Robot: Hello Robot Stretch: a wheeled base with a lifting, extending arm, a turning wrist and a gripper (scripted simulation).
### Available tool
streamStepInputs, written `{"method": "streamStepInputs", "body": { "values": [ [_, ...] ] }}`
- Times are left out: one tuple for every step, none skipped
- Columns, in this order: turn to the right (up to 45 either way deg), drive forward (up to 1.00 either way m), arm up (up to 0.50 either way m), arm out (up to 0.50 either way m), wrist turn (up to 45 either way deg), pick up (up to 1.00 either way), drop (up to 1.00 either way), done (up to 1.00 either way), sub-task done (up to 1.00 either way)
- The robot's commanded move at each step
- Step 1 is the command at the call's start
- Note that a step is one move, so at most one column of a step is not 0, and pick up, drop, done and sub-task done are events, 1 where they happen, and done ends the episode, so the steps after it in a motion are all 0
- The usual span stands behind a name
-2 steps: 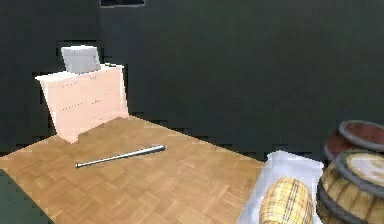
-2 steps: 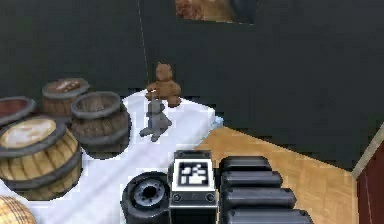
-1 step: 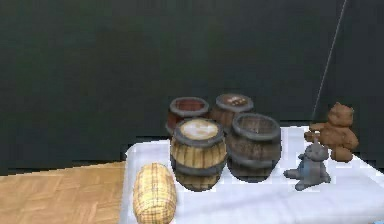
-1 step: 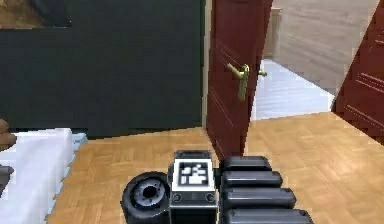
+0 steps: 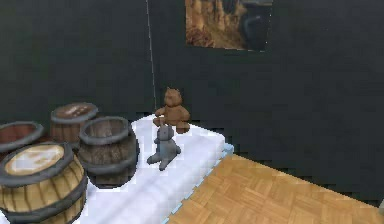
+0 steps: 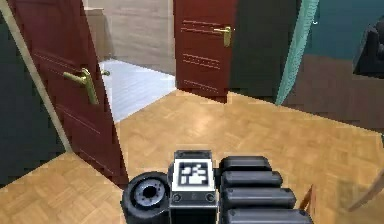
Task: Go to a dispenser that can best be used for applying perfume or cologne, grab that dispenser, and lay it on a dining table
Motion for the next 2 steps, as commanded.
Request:
{"method": "streamStepInputs", "body": {
  "values": [
    [24.0, 0.0, 0.0, 0.0, 0.0, 0.0, 0.0, 0.0, 0.0],
    [-45.0, 0.0, 0.0, 0.0, 0.0, 0.0, 0.0, 0.0, 0.0]
  ]
}}
